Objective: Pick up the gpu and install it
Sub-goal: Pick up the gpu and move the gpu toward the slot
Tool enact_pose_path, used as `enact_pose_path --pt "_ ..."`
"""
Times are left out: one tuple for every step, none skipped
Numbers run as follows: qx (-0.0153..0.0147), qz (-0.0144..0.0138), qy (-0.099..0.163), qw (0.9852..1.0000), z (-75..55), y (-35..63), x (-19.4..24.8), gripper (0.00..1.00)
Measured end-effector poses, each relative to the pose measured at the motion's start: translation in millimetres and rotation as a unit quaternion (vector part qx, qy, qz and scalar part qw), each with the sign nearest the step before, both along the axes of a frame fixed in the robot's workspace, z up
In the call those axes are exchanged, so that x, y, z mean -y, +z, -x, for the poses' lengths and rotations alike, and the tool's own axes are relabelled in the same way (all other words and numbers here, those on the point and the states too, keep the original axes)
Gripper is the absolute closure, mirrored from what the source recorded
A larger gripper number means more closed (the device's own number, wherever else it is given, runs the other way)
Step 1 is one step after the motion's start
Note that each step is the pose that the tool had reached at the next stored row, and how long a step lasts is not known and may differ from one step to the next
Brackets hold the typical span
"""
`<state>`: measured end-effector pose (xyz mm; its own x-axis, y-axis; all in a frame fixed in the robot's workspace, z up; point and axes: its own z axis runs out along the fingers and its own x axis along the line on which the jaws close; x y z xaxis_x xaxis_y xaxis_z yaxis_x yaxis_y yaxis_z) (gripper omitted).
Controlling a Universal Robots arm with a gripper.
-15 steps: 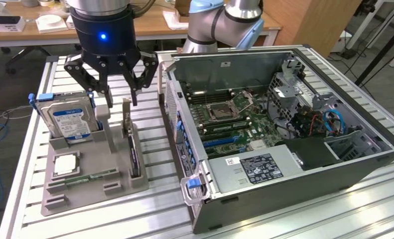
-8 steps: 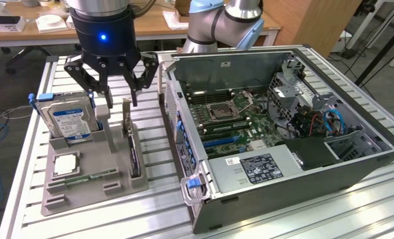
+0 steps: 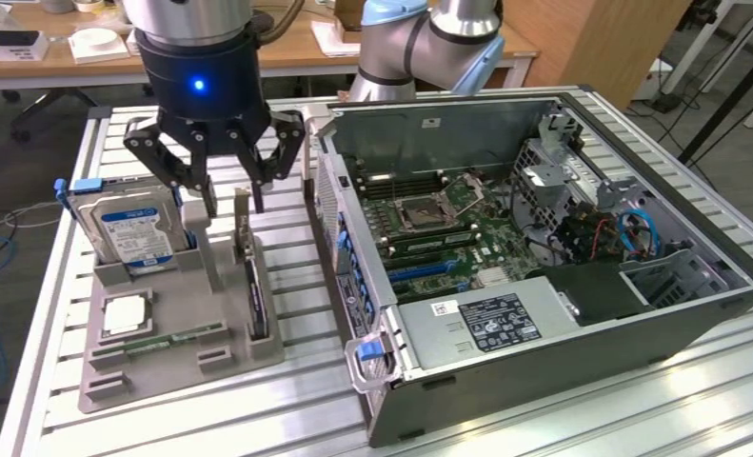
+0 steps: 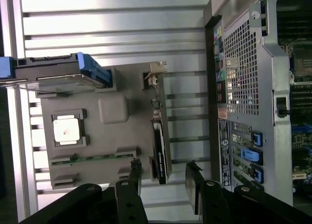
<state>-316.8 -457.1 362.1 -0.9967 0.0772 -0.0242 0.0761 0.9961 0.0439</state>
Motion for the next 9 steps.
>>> enact_pose_path --pt "0.0 0.0 0.0 1.0 0.0 -1.1 1.3 0.51" --pt "0.0001 -0.0001 0.0 1.0 -0.1 -2.4 2.3 0.51" --pt "0.0 0.0 0.0 1.0 -0.3 -3.5 2.9 0.51" --pt "0.0 0.0 0.0 1.0 -0.6 -4.7 3.3 0.51" --pt "0.0 0.0 0.0 1.0 -0.9 -5.8 3.4 0.51" --pt "0.0 0.0 0.0 1.0 -0.9 -6.4 3.4 0.51" --pt "-0.0001 0.0001 0.0 1.0 -0.9 -6.6 3.4 0.51" --pt "0.0 0.0 0.0 1.0 -1.0 -7.3 3.4 0.51" --pt "0.0 0.0001 0.0 1.0 -1.3 -8.1 3.5 0.51"
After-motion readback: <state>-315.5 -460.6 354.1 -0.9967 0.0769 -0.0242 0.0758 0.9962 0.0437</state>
